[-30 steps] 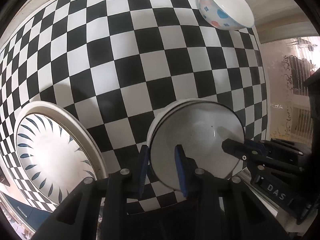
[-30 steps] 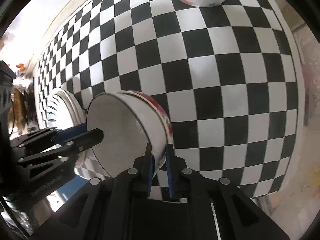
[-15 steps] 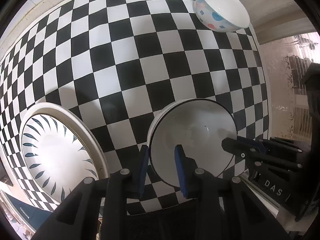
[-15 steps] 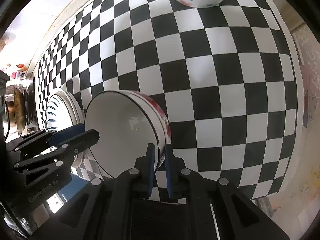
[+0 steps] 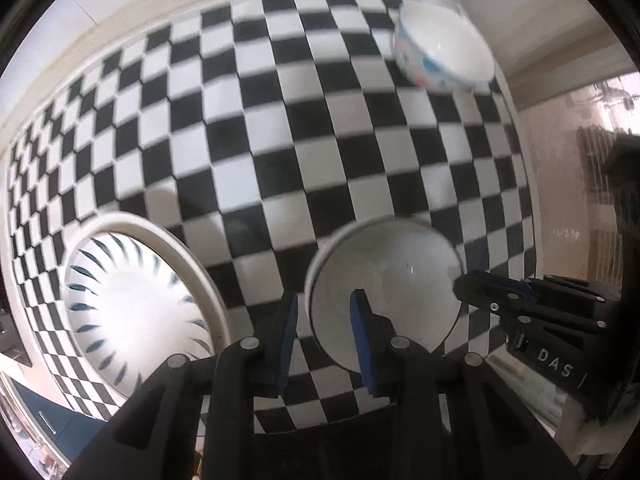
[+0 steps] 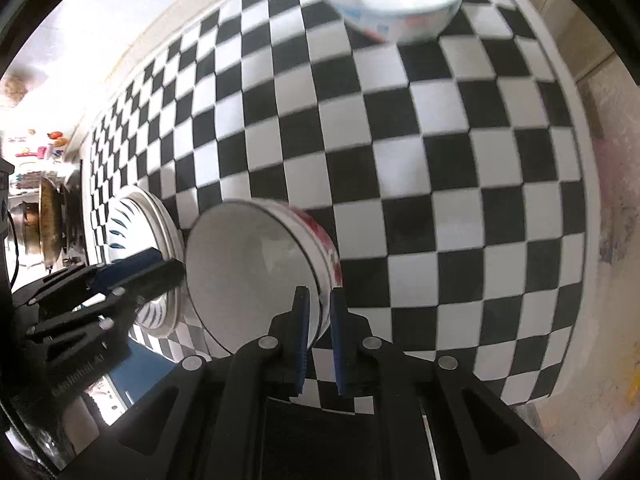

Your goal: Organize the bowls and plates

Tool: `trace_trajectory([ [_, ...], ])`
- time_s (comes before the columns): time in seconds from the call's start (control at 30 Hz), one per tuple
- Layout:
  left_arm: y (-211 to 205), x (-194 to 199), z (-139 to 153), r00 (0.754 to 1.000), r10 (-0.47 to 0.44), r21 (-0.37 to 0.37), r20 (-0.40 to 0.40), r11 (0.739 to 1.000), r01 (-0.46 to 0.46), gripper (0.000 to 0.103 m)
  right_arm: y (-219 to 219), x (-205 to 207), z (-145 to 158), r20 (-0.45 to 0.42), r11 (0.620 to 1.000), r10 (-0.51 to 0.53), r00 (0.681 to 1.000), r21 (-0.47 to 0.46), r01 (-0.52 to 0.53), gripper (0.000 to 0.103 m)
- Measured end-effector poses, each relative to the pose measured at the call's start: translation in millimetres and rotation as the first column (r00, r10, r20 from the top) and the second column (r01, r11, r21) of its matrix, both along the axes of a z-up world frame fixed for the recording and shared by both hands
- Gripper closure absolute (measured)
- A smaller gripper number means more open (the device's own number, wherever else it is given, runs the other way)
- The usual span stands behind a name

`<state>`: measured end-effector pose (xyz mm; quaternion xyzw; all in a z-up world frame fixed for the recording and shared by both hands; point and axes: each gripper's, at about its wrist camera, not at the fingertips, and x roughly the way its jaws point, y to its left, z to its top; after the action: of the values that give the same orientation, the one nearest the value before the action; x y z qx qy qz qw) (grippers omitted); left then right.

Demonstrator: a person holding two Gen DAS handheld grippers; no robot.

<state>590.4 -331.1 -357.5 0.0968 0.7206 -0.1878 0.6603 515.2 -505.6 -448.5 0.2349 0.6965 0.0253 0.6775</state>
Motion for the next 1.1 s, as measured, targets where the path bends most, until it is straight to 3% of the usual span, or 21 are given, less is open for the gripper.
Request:
trace_trajectory([
  [0.03, 0, 4, 8, 1.0, 0.01, -0.006, 0.027, 1.0, -0.01, 0.078, -5, 1, 5, 0.015, 1.0, -0.01, 1.0, -0.005, 0.01, 0.083],
  [0.07, 0, 8, 13, 0.999, 0.017, -0.013, 0.043, 1.0, -0.017, 0.078, -11, 2, 12, 0.035, 1.0, -0.021, 0.999, -0.009, 0.021, 0.069],
  [0.1, 0, 13, 18, 0.998, 0.029, -0.018, 0.061, 0.999, -0.028, 0.078, -20, 4, 20, 0.066, 0.999, -0.038, 0.997, -0.011, 0.039, 0.045],
  [0.17, -2, 27, 26, 0.994, 0.057, -0.031, 0.09, 0.998, -0.055, 0.078, -36, 9, 33, 0.118, 0.997, -0.074, 0.99, 0.003, 0.074, 0.019],
  [0.33, -22, 72, 32, 0.987, 0.109, -0.082, 0.119, 0.992, -0.1, 0.078, -90, 32, 51, 0.188, 0.982, -0.181, 0.965, -0.013, 0.187, 0.018],
  [0.53, -71, 119, 22, 0.991, 0.085, -0.126, 0.099, 0.989, -0.072, 0.078, -138, 68, 42, 0.209, 0.96, -0.271, 0.939, -0.009, 0.279, 0.018],
  [0.9, -144, 174, -46, 0.998, 0.032, -0.11, -0.045, 0.993, -0.037, 0.078, -181, 125, -3, 0.149, 0.944, -0.327, 0.933, 0.009, 0.329, 0.02],
  [1.03, -157, 183, -66, 0.997, 0.015, -0.096, -0.07, 0.995, -0.021, 0.078, -185, 136, -20, 0.117, 0.943, -0.333, 0.936, 0.034, 0.331, 0.025],
  [1.1, -161, 187, -72, 0.997, 0.008, -0.087, -0.082, 0.996, -0.015, 0.078, -187, 143, -27, 0.107, 0.941, -0.337, 0.935, 0.049, 0.334, 0.032],
])
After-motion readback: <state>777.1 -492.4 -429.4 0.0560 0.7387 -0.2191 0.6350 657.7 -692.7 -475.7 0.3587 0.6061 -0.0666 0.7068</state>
